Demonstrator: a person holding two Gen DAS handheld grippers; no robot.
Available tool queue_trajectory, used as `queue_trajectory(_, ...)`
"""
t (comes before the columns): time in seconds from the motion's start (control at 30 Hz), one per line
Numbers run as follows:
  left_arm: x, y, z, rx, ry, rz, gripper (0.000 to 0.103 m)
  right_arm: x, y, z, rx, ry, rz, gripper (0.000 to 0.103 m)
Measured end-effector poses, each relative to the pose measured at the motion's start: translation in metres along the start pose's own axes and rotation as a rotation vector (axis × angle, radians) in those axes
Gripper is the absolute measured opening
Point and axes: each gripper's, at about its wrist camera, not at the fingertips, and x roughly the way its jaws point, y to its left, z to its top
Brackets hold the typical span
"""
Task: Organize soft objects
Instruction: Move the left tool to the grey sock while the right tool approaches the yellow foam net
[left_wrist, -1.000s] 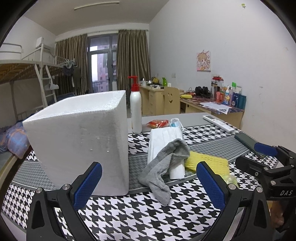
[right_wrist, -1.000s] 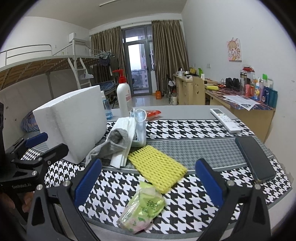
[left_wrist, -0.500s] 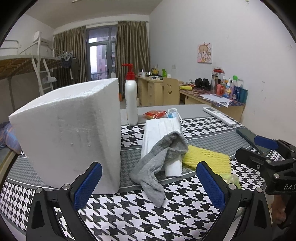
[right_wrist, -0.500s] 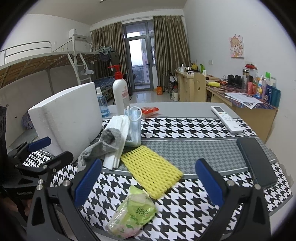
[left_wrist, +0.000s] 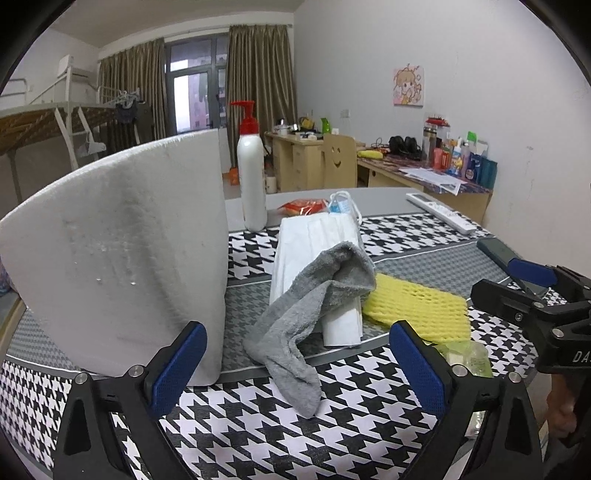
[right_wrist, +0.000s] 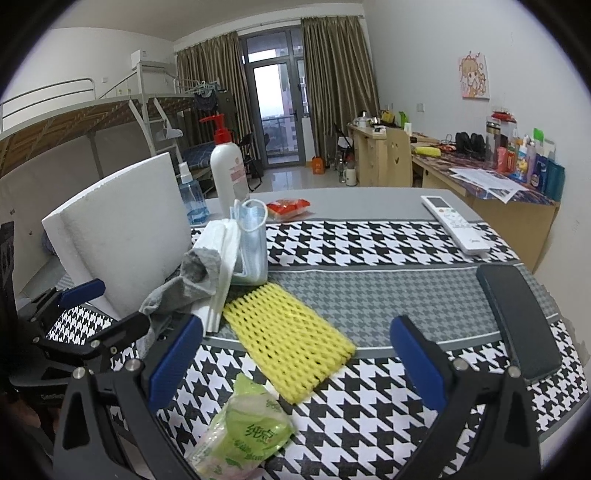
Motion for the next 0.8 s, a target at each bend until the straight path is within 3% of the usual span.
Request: queue_trajectory(0.8, 0.047, -0.006, 0.005, 0.039, 0.215, 0.098, 0.059, 0.031, -0.007, 0.01, -0.028, 0.117, 0.014, 0.102)
